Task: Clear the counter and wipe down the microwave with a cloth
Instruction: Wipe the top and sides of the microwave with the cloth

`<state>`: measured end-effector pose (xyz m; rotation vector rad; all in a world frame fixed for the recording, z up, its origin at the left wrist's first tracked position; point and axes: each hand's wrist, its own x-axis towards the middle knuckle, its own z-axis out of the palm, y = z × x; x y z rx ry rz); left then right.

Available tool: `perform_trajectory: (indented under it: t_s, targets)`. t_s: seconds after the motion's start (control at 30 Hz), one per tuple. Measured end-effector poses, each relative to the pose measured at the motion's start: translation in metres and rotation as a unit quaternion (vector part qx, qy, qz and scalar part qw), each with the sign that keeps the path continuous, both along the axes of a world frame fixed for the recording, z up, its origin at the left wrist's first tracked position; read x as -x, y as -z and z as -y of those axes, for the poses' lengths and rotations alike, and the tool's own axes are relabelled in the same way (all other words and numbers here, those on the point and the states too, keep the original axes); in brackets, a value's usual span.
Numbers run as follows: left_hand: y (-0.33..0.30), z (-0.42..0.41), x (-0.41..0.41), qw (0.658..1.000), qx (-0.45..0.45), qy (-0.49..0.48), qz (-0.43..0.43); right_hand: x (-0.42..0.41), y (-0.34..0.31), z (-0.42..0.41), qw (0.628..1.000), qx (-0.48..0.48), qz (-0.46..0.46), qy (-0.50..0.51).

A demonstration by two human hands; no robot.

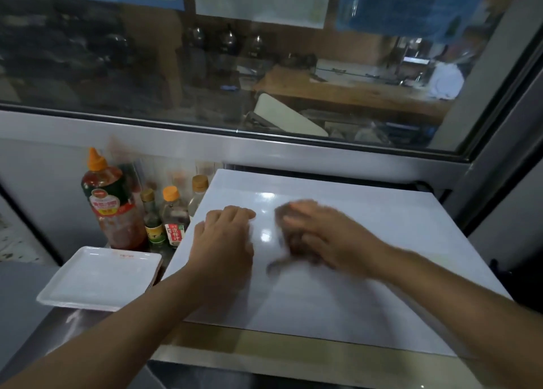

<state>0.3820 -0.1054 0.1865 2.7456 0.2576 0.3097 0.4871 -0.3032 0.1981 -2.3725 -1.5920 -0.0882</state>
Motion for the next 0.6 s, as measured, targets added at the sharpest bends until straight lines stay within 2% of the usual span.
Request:
perform_trajectory:
  t_s: [0.1,0.17,0.33,0.47,0.6]
  targets:
    - [-0.003,0.005,-0.001,0.999,-0.024,-0.019,-0.024,-0.048,-0.007,-0.001,0.992,0.037,-0.004,0.118]
    - [-0.007,0.013,-0.001,0.999,-0.031,-0.033,-0.024,-0.046,-0.003,0.004,0.987,0.041,-0.013,0.155]
    - [-0.009,0.048,-0.008,0.999,-0.023,0.021,-0.016,0.024,0.006,0.055,1.000,-0.011,0.004,-0.003]
    - [-0.007,0.068,-0.018,0.999,-0.023,0.040,-0.028,0.000,0.003,0.082,1.000,-0.013,0.020,-0.007]
    - [-0.005,0.075,-0.021,0.999,-0.033,0.013,-0.033,-0.066,-0.007,0.085,0.990,0.009,-0.014,0.142]
